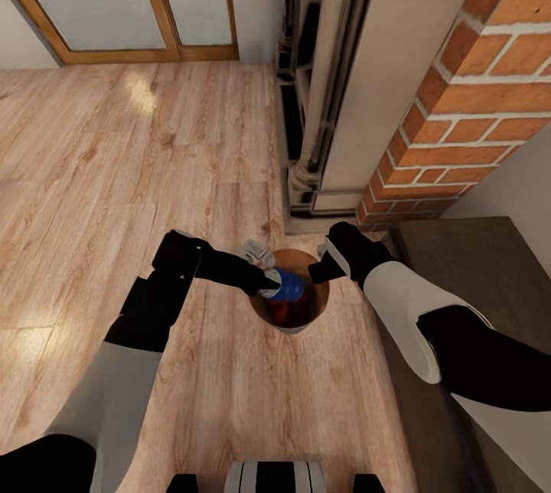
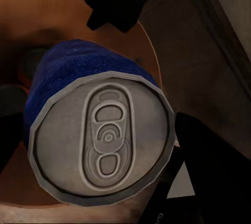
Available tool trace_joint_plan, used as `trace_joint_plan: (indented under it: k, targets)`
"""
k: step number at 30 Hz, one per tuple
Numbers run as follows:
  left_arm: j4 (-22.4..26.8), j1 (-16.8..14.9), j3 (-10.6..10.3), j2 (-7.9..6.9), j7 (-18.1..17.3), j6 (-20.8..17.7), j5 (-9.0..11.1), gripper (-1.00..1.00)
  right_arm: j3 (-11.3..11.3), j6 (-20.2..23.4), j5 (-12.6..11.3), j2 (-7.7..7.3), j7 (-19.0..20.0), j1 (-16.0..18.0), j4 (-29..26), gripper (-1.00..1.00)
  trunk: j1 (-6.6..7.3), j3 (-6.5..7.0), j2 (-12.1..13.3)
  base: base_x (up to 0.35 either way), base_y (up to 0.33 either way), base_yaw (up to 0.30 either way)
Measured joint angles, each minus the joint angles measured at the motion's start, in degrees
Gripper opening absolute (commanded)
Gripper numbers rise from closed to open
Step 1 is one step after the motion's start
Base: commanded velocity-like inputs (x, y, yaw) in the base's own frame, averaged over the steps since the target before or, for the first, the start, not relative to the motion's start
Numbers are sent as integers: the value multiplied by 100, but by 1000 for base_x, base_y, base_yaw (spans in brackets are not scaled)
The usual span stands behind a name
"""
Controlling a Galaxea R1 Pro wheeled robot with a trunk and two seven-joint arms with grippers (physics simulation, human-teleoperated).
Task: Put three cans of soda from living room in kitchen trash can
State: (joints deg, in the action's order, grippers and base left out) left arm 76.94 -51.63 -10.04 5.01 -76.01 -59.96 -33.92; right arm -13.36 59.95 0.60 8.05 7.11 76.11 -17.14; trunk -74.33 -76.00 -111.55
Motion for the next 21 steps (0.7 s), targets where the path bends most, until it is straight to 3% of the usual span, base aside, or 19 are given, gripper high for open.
trace_joint_plan:
  k: [8, 13, 21]
  targets:
    - [-19, -1, -6, 75, 1, -2, -599, -100, -7, -1, 30, 15, -8, -1, -11, -100, 0, 0, 0, 0, 0, 0]
    - [-21, -2, -7, 204, -5, -4, -655, -100, -19, 0, -2, 79, -4, -1, -40, -100, 0, 0, 0, 0, 0, 0]
    - [-148, -1, -7, 269, -16, -4, -666, -100, -34, 0, 17, 184, -6, 1, -80, -100, 0, 0, 0, 0, 0, 0]
